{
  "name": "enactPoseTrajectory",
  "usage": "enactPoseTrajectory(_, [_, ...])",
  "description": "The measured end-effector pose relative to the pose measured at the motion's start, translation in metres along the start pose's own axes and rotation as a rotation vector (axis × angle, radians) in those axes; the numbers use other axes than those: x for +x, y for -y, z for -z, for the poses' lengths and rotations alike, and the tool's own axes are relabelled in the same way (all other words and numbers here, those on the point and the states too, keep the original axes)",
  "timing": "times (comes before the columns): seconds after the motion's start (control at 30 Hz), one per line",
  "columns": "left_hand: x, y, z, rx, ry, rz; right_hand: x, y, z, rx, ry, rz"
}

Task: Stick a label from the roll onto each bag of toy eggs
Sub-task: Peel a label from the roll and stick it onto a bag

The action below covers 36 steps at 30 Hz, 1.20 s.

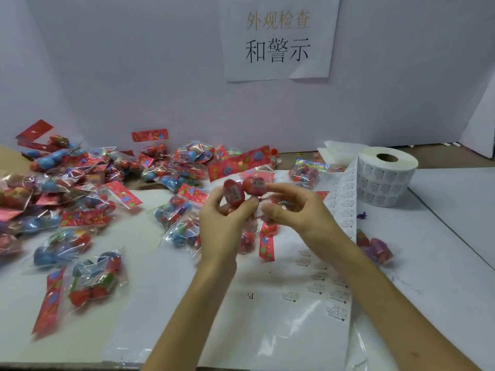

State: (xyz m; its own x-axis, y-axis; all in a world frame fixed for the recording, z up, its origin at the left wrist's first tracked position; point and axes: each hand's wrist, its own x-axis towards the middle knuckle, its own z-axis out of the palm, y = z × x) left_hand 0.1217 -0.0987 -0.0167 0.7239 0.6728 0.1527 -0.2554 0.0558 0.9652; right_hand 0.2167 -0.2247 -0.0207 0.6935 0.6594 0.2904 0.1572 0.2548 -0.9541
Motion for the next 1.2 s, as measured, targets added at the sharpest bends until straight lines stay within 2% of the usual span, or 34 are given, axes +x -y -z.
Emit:
enactPoseTrajectory(0.2, [0.035,-0.003,-0.015,-0.034,0.211,0.101,0.005,0.0,0.02,0.056,-0.105,0.01])
enactPoseTrajectory(0.37, [0.049,0.011,-0.033,0.006,0.425,0.121,0.008,-0.002,0.03,-0.044,-0.341,-0.019])
enactPoseTrajectory(0.47, [0.059,0.017,-0.037,-0.037,0.518,0.183,0.008,-0.002,0.04,-0.046,-0.36,-0.034])
enactPoseTrajectory(0.63, [0.074,0.023,-0.041,-0.054,0.596,0.278,0.009,-0.002,0.051,0.022,-0.36,-0.104])
enactPoseTrajectory(0.77, [0.078,0.026,-0.041,-0.165,0.601,0.322,0.01,-0.002,0.057,0.053,-0.367,-0.14])
enactPoseTrajectory(0.87, [0.076,0.024,-0.04,-0.108,0.611,0.313,0.011,0.0,0.061,-0.217,-0.485,-0.105])
enactPoseTrajectory(0.93, [0.074,0.024,-0.041,0.013,0.649,0.269,0.012,0.004,0.068,-0.271,-0.531,-0.071])
enactPoseTrajectory(1.1, [0.073,0.024,-0.04,0.196,0.801,0.178,0.023,0.03,0.09,-0.285,-0.3,-0.153])
enactPoseTrajectory(1.2, [0.074,0.026,-0.037,0.179,0.755,0.191,0.025,0.047,0.101,-0.346,-0.127,-0.218])
